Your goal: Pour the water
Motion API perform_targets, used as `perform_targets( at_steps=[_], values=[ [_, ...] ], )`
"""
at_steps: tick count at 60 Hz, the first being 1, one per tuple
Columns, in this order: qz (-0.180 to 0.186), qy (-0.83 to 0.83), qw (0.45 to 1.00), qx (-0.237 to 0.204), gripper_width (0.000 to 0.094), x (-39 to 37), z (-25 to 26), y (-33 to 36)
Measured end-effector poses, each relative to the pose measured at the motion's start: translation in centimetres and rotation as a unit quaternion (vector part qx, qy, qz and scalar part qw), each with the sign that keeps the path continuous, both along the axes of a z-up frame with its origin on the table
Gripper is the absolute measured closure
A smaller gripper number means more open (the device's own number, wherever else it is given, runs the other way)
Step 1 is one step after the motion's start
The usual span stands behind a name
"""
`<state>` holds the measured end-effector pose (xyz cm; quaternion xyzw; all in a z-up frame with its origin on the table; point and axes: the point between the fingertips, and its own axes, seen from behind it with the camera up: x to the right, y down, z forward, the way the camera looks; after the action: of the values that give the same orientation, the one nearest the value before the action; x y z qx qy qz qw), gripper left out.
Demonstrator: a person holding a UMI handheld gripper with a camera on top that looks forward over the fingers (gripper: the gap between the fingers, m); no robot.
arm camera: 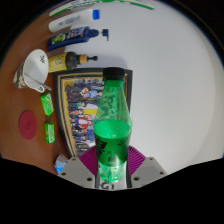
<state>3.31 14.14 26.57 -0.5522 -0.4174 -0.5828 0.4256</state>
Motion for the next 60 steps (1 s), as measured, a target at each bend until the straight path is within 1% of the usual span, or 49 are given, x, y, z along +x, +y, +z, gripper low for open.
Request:
perform_targets(
  at_steps=[7,11,17,27,33,38,46,52,55,60],
  values=[
    [0.014,-0.120,0.992,-0.027,0.0584,-2.4,-2.3,1.6],
    [0.015,-0.164,0.985,-0.044,0.0584,-3.0,-3.6,2.1],
    [0.026,-0.226,0.972,-0.065,0.0583,-3.9,-5.1,2.7],
    [0.023,-0.254,0.963,-0.082,0.0586,-4.2,-6.0,2.9],
    [0.019,-0.239,0.967,-0.090,0.0584,-3.9,-6.4,2.8],
    [0.017,-0.179,0.980,-0.089,0.0586,-3.6,-6.1,2.5],
    [0.022,0.025,0.997,-0.076,0.0586,-4.0,-4.8,1.7],
    [0.038,0.183,0.979,-0.083,0.0584,-4.7,-4.7,1.0],
    [0.050,0.254,0.963,-0.081,0.0584,-5.3,-4.7,0.9],
    [0.058,0.357,0.929,-0.076,0.0585,-5.7,-5.6,1.0]
  ],
)
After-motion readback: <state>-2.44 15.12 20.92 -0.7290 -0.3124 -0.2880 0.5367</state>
